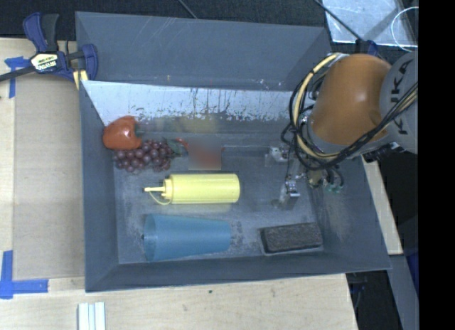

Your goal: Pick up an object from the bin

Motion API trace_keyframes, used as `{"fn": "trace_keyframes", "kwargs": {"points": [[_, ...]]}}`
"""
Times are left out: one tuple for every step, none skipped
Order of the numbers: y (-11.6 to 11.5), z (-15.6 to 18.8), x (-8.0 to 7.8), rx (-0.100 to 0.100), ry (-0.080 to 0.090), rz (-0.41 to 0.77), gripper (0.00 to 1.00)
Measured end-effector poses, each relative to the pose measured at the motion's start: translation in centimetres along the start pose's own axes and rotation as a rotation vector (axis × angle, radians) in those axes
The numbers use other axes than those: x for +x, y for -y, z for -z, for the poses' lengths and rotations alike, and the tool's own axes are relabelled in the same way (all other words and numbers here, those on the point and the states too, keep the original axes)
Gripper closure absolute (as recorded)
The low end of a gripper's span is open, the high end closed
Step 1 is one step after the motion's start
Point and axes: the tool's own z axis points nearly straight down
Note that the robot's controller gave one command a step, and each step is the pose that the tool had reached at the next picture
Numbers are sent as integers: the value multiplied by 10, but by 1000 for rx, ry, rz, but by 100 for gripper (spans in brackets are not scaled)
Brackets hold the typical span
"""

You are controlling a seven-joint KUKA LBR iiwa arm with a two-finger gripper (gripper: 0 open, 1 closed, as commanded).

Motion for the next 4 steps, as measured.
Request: {"fn": "trace_keyframes", "kwargs": {"points": [[0,4,-2,1,8,2,0],[32,-2,52,2,5,177,0],[33,-21,59,1,6,317,0],[45,-34,64,1,4,189,0]]}}
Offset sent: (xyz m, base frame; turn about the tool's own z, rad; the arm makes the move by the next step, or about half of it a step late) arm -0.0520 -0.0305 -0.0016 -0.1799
